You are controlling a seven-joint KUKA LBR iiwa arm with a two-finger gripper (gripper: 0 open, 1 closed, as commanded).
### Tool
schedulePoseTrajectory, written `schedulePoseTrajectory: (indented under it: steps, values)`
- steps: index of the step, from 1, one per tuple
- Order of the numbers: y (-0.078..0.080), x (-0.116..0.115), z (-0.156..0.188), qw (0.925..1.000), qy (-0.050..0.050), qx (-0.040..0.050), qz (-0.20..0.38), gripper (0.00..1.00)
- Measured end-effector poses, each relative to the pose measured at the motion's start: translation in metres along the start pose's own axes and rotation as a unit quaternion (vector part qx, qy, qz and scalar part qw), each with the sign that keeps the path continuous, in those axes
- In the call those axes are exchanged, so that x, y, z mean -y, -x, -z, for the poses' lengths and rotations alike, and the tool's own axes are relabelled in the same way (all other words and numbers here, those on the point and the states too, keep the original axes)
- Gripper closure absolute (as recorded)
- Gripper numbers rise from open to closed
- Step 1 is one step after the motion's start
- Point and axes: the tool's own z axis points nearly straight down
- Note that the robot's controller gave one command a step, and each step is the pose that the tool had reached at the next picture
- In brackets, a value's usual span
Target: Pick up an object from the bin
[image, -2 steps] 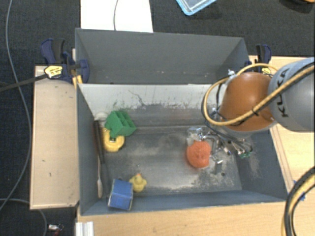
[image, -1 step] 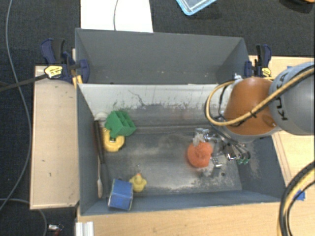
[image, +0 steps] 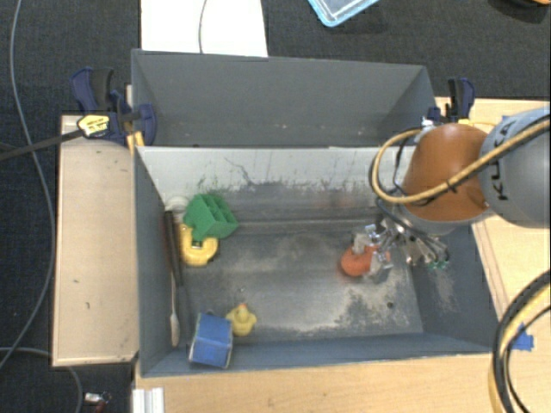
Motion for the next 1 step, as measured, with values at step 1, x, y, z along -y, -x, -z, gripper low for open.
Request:
schedulePoseTrajectory:
  steps: [1]
  values:
    - [0.0,0.0,0.0,1.0,0.0,0.0,0.0,1.0]
